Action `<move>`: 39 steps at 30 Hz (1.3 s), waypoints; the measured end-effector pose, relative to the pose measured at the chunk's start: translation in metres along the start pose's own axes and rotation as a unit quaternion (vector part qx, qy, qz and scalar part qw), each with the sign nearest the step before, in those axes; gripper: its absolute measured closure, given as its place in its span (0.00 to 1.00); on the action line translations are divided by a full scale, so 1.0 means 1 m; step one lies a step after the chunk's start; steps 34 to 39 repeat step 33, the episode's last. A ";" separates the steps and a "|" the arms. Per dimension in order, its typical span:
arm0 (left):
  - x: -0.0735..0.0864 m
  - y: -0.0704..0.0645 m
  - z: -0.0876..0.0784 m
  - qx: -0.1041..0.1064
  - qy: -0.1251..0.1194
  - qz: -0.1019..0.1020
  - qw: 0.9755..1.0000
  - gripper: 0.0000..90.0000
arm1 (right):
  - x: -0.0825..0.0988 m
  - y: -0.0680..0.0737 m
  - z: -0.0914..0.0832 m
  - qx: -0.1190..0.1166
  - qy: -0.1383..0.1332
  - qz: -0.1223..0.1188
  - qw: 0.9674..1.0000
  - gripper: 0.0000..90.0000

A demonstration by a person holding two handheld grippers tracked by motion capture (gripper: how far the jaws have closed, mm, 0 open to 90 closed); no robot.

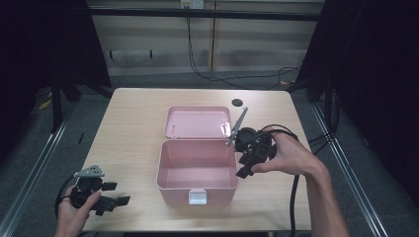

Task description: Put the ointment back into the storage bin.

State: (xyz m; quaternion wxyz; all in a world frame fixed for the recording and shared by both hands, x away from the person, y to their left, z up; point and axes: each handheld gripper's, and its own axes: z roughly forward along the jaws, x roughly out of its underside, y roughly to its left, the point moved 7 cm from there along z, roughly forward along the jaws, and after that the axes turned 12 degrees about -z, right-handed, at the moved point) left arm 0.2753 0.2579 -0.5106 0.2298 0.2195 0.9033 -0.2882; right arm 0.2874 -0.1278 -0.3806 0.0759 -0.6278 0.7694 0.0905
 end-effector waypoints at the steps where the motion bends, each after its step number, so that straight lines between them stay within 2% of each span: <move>1: 0.000 0.000 0.000 0.000 0.000 0.000 1.000 0.19 | 0.003 0.000 0.000 0.002 0.000 0.001 1.000 0.60; 11: -0.001 0.000 -0.001 -0.001 -0.005 -0.001 1.000 0.19 | 0.033 0.001 0.003 0.027 -0.002 0.030 0.999 0.54; 13: -0.001 0.000 -0.001 -0.001 -0.005 -0.001 1.000 0.19 | 0.037 0.002 0.006 0.029 -0.007 0.042 0.999 0.53; 21: 0.000 0.000 0.000 -0.001 -0.006 -0.002 1.000 0.19 | 0.063 0.001 0.028 0.028 -0.010 0.078 0.996 0.49; 28: -0.001 0.000 0.000 -0.001 -0.006 -0.003 1.000 0.19 | 0.081 -0.003 0.047 0.033 -0.016 0.122 0.992 0.42; 30: 0.000 0.000 -0.001 -0.001 -0.003 -0.002 1.000 0.19 | 0.086 -0.005 0.051 0.039 -0.018 0.126 0.991 0.42; 31: -0.001 0.000 0.000 -0.001 -0.005 -0.003 1.000 0.19 | 0.089 -0.006 0.053 0.036 -0.024 0.134 0.990 0.41; 33: 0.000 0.000 -0.001 -0.002 -0.003 -0.003 1.000 0.19 | 0.093 -0.008 0.057 0.039 -0.018 0.149 0.988 0.39; 39: 0.000 0.000 -0.001 -0.002 -0.003 -0.003 1.000 0.19 | 0.093 -0.008 0.057 0.039 -0.018 0.149 0.988 0.39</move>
